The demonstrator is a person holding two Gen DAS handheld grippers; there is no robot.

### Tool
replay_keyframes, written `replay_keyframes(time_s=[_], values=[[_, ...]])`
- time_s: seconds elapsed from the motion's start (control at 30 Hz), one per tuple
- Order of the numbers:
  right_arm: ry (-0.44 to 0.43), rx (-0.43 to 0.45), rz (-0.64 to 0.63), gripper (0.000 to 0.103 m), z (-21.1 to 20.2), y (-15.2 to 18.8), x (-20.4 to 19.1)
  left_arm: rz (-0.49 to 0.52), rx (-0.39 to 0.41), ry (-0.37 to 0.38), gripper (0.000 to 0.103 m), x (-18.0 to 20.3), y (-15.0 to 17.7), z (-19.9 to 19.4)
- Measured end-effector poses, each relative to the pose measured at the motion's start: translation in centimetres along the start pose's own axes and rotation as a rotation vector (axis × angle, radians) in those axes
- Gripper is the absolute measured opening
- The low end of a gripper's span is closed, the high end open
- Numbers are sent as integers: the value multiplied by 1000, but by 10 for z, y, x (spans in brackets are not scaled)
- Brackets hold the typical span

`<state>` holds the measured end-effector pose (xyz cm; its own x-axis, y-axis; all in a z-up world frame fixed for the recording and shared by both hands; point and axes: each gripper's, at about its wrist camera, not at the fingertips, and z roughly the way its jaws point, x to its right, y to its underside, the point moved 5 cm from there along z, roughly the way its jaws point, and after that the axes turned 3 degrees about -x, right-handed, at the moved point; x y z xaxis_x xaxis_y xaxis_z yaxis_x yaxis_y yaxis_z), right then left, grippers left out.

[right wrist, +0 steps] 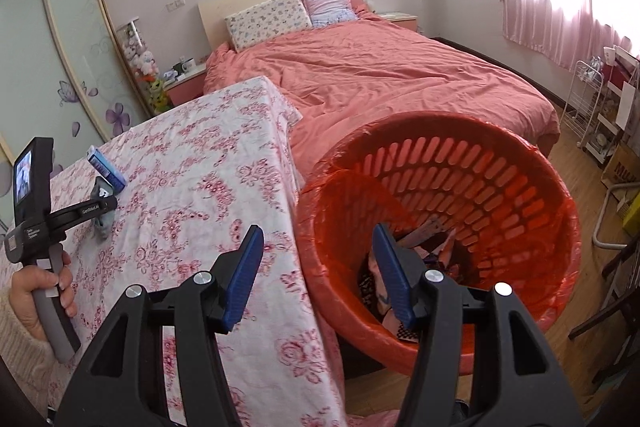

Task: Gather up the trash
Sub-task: 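Grasp the grey-green face sock with the left gripper while the right swings back, then close the right gripper on the blue Vinda tissue packet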

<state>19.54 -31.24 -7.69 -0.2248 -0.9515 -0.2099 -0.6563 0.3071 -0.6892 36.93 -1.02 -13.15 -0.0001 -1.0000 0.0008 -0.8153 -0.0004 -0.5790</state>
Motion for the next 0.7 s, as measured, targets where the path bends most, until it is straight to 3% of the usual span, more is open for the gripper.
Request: replay_keyframes(time_s=[0.03,0.07,0.23,0.53,0.7], values=[[-5,-3,-4,57,1,0,-4,0,-2,5,17,-1,1,-2],[-9,-4,-8,57,2,0,-8,1,-2,8,15,-3,3,-5],[-40,-14,-46,57,5,2,-36,-5,-4,-10,13,-41,17,-17],[-123,-63,-128,57,20,10,-106,-64,-16,-106,13,-140,32,-29],[-193,-113,-145,57,35,14,-156,-72,-15,-107,23,-166,36,-30]])
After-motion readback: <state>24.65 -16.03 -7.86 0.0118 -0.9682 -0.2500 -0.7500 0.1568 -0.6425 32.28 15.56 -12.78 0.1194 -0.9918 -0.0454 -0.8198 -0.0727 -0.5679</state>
